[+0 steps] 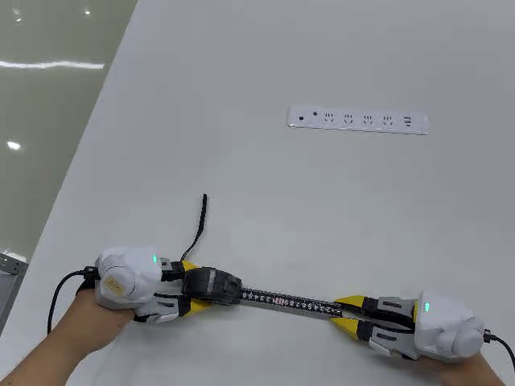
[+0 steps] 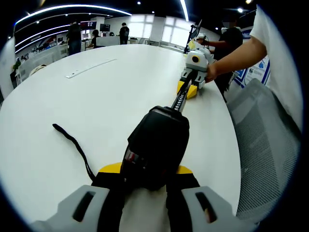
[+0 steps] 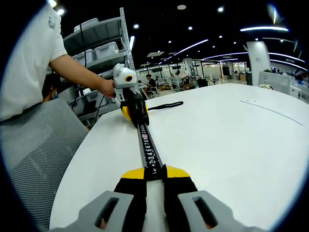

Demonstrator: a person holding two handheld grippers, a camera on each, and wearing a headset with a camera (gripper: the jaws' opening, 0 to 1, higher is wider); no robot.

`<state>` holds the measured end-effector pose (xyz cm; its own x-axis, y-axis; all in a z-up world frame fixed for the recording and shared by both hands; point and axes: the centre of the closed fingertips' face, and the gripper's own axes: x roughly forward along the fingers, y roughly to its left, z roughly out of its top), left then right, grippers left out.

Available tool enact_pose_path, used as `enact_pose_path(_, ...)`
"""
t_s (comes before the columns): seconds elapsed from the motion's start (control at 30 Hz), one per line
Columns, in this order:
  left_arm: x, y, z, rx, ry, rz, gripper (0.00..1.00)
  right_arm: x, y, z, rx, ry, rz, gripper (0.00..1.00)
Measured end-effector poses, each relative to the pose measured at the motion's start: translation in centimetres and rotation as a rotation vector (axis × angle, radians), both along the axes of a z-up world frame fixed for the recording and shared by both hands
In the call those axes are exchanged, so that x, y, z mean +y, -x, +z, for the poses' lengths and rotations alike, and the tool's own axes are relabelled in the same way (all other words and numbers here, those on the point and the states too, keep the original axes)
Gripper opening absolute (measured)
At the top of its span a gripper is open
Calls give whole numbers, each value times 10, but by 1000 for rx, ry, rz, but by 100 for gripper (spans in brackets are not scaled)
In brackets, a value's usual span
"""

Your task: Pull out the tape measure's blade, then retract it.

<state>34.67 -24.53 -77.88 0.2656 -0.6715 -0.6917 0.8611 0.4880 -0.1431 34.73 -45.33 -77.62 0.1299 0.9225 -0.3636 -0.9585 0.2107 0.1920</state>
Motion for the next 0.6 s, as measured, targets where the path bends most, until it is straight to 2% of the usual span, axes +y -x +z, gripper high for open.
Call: enact_pose_path(0.6, 0, 0, -1, 1, -10, 0, 29, -15, 2, 2, 7, -2, -11, 11)
